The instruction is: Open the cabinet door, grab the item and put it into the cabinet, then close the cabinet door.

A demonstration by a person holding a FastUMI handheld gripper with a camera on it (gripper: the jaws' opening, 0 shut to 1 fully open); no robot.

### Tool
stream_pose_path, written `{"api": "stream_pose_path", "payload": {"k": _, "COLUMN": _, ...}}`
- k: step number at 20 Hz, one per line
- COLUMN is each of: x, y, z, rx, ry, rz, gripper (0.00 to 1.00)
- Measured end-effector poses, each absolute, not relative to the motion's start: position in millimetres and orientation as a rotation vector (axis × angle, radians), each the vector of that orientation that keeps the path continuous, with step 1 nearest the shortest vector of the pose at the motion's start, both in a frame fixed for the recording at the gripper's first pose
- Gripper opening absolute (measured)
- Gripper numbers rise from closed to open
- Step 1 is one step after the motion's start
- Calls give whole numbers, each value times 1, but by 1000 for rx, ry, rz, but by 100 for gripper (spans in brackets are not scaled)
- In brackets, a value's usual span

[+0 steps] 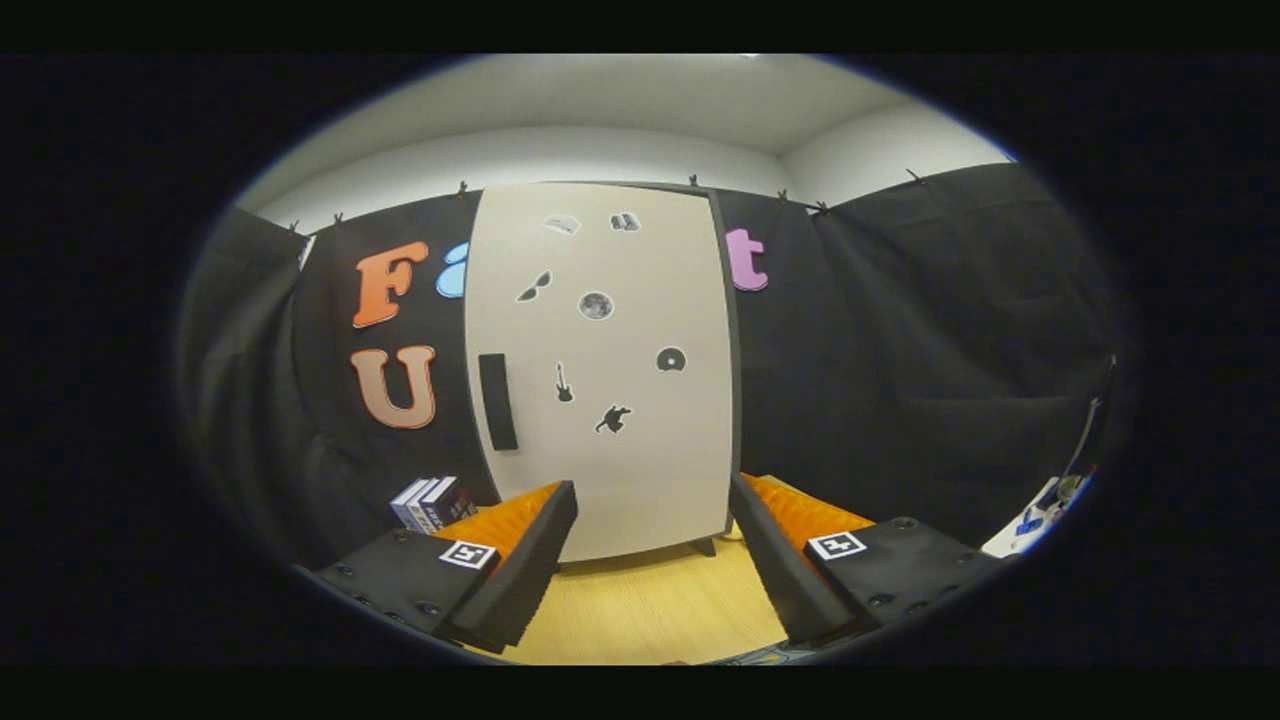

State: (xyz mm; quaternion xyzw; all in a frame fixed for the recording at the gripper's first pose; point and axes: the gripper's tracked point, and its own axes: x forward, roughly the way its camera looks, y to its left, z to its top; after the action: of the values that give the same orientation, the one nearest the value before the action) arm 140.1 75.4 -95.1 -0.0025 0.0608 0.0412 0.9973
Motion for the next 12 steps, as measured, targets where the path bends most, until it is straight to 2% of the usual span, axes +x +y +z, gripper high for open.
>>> {"api": "stream_pose_path", "payload": {"k": 12, "x": 129, "y": 69, "z": -98, "rx": 0, "ry": 126, "rz": 76, "gripper": 98}}
